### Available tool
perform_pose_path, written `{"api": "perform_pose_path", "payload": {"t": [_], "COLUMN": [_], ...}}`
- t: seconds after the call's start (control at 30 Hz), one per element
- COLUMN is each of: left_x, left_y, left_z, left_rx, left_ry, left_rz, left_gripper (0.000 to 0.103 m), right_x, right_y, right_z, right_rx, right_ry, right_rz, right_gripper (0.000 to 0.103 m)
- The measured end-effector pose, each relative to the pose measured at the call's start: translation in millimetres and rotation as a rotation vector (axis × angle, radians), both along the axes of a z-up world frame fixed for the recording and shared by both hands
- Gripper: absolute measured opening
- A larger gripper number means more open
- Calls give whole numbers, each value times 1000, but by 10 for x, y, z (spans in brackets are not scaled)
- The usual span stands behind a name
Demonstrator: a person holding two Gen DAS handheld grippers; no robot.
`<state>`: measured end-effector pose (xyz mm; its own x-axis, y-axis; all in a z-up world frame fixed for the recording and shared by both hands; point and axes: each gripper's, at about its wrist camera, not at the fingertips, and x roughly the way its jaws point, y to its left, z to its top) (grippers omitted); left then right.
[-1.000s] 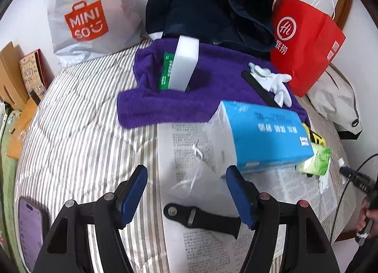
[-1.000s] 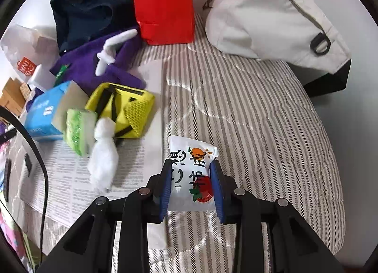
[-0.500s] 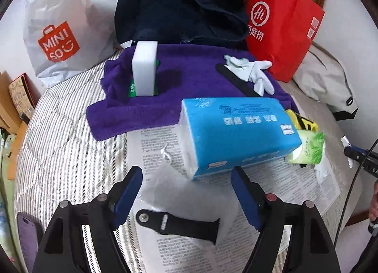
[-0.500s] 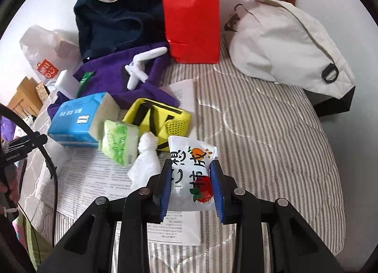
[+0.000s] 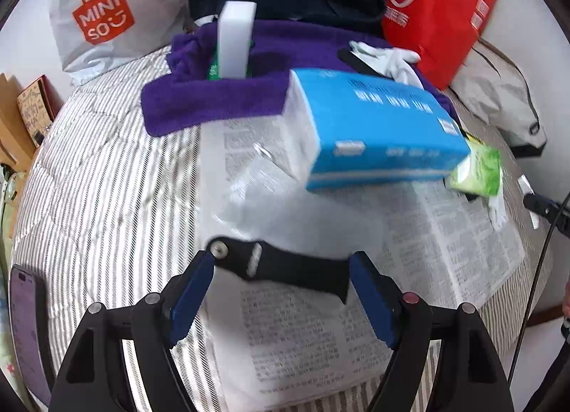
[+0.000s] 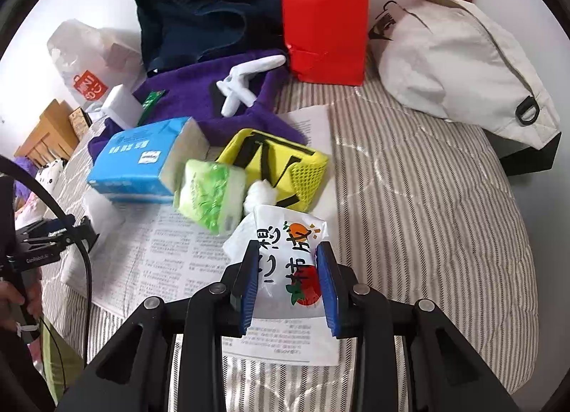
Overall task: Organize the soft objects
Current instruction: 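Grasp the second black watch strap piece with the left tool while the right tool holds the packet, then lift the black strap piece off the newspaper with the left tool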
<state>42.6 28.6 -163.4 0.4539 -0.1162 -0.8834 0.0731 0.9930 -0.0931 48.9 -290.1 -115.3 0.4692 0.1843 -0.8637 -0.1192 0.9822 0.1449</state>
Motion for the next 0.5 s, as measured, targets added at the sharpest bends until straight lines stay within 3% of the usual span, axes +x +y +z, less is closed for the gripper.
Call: {"api": "perform_pose_path", "payload": {"t": [0.3,0.37,0.43,0.5], "left_x": [1,5,-11,-16], "left_y": [-144,-92,-10,75], "left_z": [-110,-86,-62,-43], "left_rx": [68,63,34,1], "left_ry": [-7,-22,-34,-34], "left_rz": [-17,-1,18,26], "left_gripper": [81,75,58,54], "right_x": [-59,-61,-57,-64], "right_y": [20,4,-9,-15], "right_z": [-61,-71,-71,-65], "right_rx": [7,10,11,14], "right_ry": [13,15,18,16], "right_rz": [11,7,1,1], "right_gripper": [32,32,32,32]}}
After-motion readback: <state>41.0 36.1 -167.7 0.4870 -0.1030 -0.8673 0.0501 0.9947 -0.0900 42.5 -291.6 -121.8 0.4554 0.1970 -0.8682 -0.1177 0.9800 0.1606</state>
